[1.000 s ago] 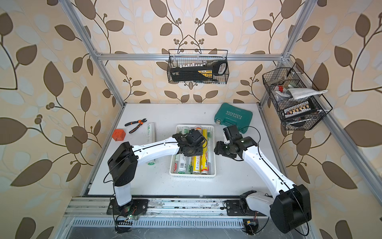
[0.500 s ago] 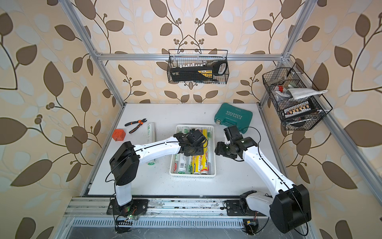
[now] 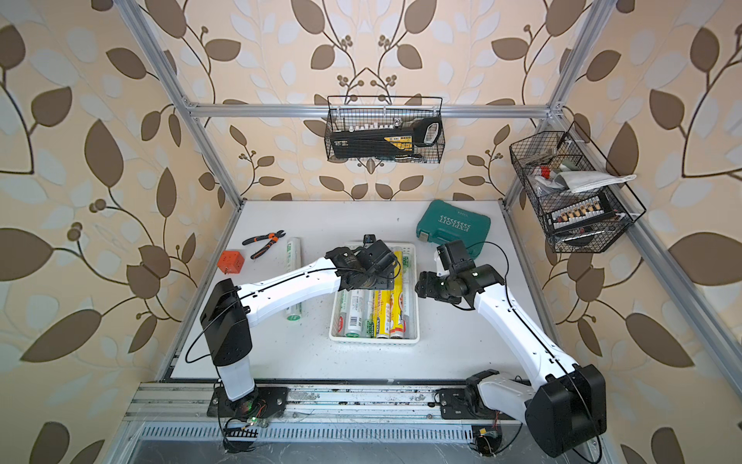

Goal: Put the plastic wrap into the basket
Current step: Pick up the plastic wrap from the center of the board.

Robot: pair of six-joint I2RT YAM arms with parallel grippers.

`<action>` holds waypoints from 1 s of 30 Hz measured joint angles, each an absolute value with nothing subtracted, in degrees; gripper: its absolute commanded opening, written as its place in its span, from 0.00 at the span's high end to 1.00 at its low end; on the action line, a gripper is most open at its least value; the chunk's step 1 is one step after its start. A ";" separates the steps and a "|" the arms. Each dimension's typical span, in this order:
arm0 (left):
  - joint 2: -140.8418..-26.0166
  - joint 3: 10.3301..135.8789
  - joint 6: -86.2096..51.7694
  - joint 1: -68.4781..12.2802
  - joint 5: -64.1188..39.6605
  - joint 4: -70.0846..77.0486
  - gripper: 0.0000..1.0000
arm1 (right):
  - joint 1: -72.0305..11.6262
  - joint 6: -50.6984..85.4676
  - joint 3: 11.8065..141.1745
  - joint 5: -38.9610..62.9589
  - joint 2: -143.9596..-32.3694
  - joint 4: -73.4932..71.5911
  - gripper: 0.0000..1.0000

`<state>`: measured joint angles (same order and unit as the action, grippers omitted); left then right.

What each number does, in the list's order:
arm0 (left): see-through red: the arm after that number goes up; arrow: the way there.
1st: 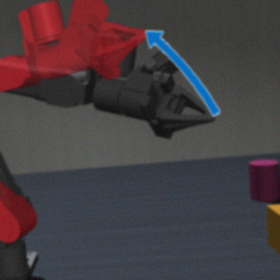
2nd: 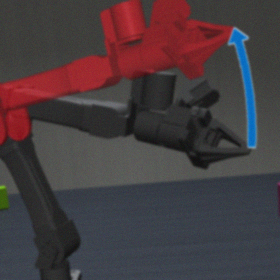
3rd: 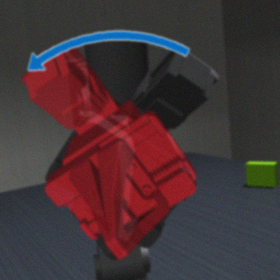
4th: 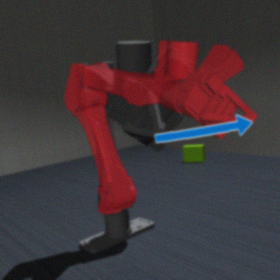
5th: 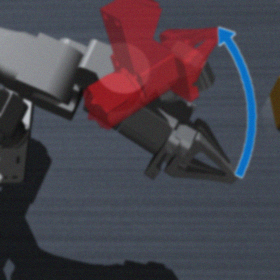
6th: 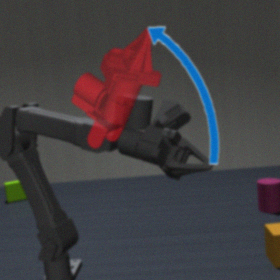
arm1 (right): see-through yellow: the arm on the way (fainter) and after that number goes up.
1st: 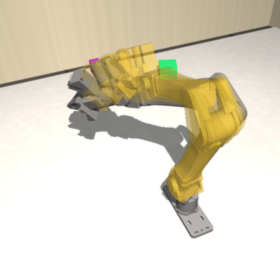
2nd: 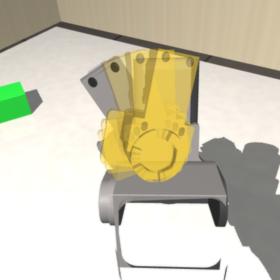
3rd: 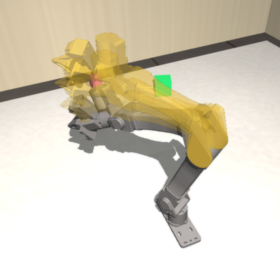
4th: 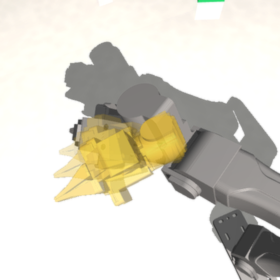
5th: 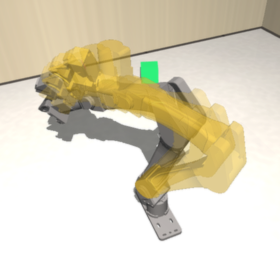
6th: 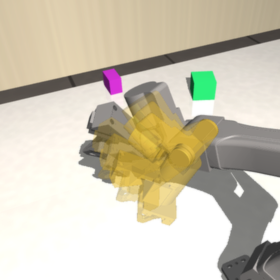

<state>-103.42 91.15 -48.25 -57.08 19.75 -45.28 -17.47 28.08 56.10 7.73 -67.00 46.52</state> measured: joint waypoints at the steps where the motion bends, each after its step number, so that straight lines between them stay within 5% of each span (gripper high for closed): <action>1: -102.37 91.29 -47.86 -57.06 20.97 -45.87 0.03 | -17.47 27.79 56.31 7.66 -66.50 46.72 0.20; 13: -86.78 83.50 -45.32 -49.15 28.53 -49.67 0.01 | -17.45 25.26 57.67 6.59 -63.24 47.88 0.01; 30: -76.77 65.19 -44.99 -38.46 26.11 -48.16 0.01 | -17.45 24.12 58.15 6.00 -61.19 49.19 0.01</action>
